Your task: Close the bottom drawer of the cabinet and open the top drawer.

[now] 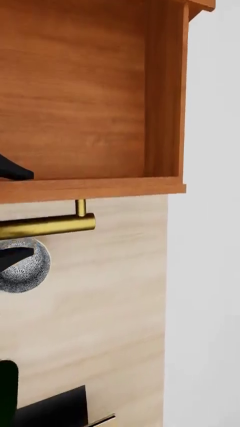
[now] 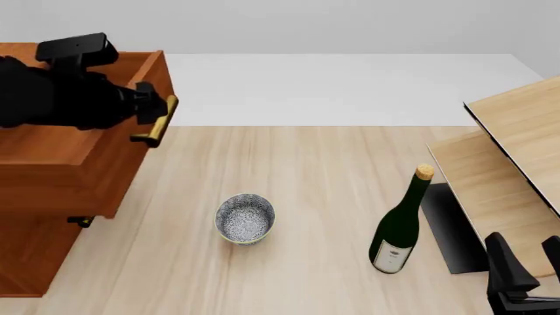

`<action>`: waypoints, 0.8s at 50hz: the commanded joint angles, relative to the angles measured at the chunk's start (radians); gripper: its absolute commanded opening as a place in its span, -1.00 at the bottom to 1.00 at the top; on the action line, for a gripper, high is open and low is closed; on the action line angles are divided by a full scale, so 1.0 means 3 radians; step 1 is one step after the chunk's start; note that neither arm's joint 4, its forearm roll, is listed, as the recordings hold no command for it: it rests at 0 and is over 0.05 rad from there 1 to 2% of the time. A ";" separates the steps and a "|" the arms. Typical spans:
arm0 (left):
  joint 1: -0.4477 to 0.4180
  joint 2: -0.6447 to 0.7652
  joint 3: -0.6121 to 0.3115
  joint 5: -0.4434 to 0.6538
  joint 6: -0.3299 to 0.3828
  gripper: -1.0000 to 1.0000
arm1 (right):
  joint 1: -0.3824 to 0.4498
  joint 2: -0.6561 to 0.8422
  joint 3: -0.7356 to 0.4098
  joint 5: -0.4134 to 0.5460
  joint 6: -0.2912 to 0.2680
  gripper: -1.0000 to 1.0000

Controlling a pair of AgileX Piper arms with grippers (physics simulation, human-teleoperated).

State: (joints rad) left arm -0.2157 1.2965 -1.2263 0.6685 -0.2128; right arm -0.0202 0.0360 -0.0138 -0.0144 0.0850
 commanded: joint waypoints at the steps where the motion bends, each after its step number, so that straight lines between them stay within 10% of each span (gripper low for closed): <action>1: -0.0203 0.0075 -0.0016 -0.0071 -0.0132 1.00 | -0.0004 -0.0003 -0.0003 0.0006 0.0010 1.00; 40: -0.0748 0.0156 0.0026 -0.0301 -0.0554 1.00 | -0.0020 -0.0016 -0.0002 0.0018 0.0018 1.00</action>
State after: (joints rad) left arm -0.3280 1.3223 -1.2238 0.6209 -0.3938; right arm -0.0260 0.0327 -0.0142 -0.0104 0.0903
